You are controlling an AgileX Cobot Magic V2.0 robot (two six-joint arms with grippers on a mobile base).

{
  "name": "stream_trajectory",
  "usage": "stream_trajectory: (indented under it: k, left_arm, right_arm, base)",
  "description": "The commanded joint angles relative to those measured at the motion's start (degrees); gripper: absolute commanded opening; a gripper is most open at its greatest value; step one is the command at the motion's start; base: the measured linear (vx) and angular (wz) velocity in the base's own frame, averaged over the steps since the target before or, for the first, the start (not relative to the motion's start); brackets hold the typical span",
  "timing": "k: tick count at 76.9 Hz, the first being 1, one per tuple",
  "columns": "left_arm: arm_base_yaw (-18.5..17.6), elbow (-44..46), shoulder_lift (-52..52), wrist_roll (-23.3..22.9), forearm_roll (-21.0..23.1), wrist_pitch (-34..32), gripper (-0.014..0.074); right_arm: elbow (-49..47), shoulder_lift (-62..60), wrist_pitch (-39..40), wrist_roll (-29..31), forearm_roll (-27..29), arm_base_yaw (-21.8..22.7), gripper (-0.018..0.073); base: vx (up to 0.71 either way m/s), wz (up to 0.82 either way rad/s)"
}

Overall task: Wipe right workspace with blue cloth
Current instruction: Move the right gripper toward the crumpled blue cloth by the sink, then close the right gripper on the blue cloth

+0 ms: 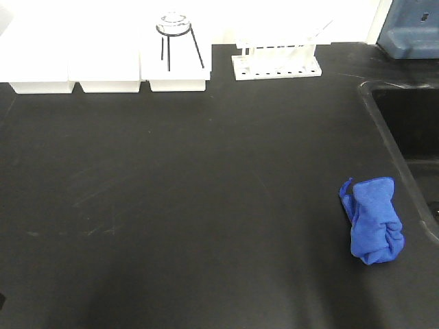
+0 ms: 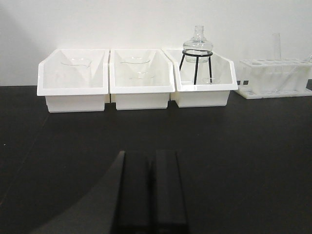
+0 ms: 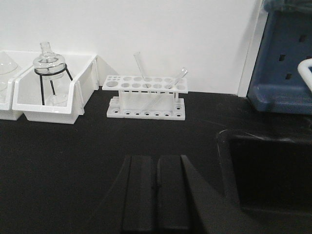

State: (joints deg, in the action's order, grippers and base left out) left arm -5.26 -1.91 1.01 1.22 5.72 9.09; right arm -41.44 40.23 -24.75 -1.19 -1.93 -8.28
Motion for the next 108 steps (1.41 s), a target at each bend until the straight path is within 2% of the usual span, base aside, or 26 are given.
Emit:
stream_trajectory:
  k: [1,13,22,28,44,49,58,71,78,93,108]
  left_arm:
    - [0.0,1.4,0.5,0.0,0.2,-4.8,-0.0006]
    - [0.0,1.4,0.5,0.0,0.2,-4.8,-0.0006]
    - [0.0,1.4,0.5,0.0,0.2,-4.8,-0.0006]
    - [0.0,1.4,0.5,0.0,0.2,-4.8,-0.0006]
    - [0.0,1.4,0.5,0.0,0.2,-4.8,-0.0006]
    - [0.0,1.4,0.5,0.0,0.2,-4.8,-0.0006]
    - [0.0,1.4,0.5,0.0,0.2,-4.8,-0.0006]
    - [0.0,1.4,0.5,0.0,0.2,-4.8,-0.0006]
    - [0.0,1.4,0.5,0.0,0.2,-4.8,-0.0006]
    - [0.0,1.4,0.5,0.0,0.2,-4.8,-0.0006]
    - [0.0,1.4,0.5,0.0,0.2,-4.8,-0.0006]
  right_arm:
    - [-2.1,0.4,3.7,-0.4,-0.3,0.1,-0.0006]
    - [-2.1,0.4,3.1,-0.4,-0.3,0.1,0.0036]
    - [-2.1,0.4,2.9,0.3,-0.3,0.1,0.0137]
    - [-2.1,0.4,2.9,0.3,-0.5,0.1,0.0256]
    - [-2.1,0.4,2.7,0.3,-1.7,0.1,0.0649]
    - [-2.1,0.4,2.2,0.2,-2.1,0.1,0.0732]
    - [-2.5,0.5,-2.0,0.1,-2.2,0.1,0.0726]
    - [-7.7,7.8,-16.8,-2.2,-4.0,0.1,0.0672]
    - [-9.5,13.4,-21.8,-3.0,-6.4,0.1,0.063]
    - [-9.2,24.3,-24.1,-3.2,-7.2,0.1,0.0558]
    - [-9.2,32.9,-24.6,-3.2,-6.9,0.1,0.0552]
  base:
    - [0.0,0.0]
    - [0.0,0.0]
    - [0.0,0.0]
    - [0.0,0.0]
    - [0.0,0.0]
    - [0.0,0.0]
    - [0.0,0.0]
    - [0.0,0.0]
    - [0.0,0.0]
    - [0.0,0.0]
    - [0.0,0.0]
